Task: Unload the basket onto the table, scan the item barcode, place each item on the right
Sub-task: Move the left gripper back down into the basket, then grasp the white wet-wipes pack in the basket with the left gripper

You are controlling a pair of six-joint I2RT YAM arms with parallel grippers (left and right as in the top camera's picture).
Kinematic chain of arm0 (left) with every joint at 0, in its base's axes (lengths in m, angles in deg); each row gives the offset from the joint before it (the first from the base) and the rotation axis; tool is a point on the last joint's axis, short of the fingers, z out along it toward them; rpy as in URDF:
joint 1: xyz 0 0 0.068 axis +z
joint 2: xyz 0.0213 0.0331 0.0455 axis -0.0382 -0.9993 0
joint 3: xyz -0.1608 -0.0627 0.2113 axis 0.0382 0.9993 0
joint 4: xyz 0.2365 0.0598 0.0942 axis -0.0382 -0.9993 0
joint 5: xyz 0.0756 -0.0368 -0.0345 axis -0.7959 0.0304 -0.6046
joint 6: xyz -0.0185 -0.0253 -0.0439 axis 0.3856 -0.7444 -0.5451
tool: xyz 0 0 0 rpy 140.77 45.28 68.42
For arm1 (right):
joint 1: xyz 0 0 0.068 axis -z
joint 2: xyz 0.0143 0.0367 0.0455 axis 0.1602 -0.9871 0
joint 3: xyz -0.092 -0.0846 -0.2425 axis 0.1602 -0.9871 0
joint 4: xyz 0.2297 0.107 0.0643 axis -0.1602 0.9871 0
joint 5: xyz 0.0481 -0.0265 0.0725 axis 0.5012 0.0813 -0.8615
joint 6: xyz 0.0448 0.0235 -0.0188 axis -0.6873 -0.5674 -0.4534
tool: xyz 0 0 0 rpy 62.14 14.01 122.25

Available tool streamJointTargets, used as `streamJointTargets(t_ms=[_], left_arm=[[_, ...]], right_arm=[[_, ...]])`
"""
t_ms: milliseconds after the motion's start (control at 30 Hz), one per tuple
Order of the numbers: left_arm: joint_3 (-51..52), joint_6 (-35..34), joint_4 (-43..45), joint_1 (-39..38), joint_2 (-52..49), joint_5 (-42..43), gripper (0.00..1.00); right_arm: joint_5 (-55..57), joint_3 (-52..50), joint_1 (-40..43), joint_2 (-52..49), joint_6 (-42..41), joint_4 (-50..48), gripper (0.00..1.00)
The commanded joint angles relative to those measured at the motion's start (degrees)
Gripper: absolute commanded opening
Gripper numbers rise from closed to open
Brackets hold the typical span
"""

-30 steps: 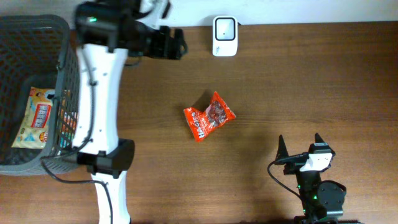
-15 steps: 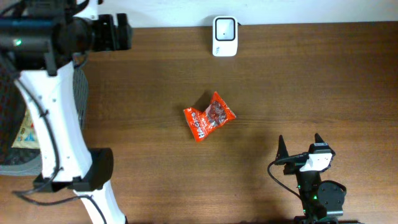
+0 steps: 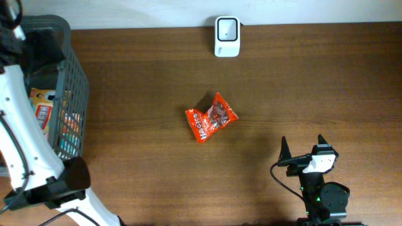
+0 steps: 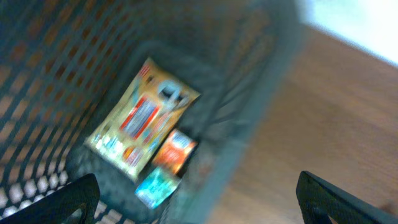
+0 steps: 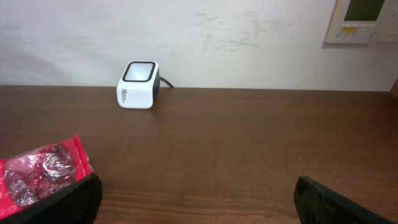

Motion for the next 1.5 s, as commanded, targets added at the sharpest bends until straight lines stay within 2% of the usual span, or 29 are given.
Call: streamJointTargets(t_ms=[0, 167, 300, 467, 833, 1100, 1467], left_arm=[[4.4, -3.5, 1.7, 5.4, 0.0, -1.3, 0.99], [7.4, -3.9, 4.8, 12.3, 0.0, -0.6, 0.99], [10.5, -5.1, 6.0, 14.7, 0.0, -0.6, 0.99], [17.4, -5.0, 9.6, 14.8, 0.0, -0.6, 0.99], [40.6, -5.0, 25.1, 14.8, 0.0, -0.7, 1.00], [49.2, -5.0, 32.9, 14.8, -0.2, -0.7, 0.89], [57.3, -5.0, 40.5, 14.8, -0.3, -0.7, 0.87]], right_arm=[[0.7, -0.3, -0.3, 0.3, 0.2, 0.3, 0.98], [0.7, -0.3, -0.3, 0.3, 0.2, 0.3, 0.98], [0.7, -0.3, -0.3, 0.3, 0.2, 0.3, 0.98], [0.7, -0.3, -0.3, 0.3, 0.2, 0.3, 0.98], [0.7, -0.3, -0.3, 0.3, 0.2, 0.3, 0.98], [0.7, -0.3, -0.3, 0.3, 0.2, 0.3, 0.98], [0.7, -0.3, -0.3, 0.3, 0.2, 0.3, 0.98]])
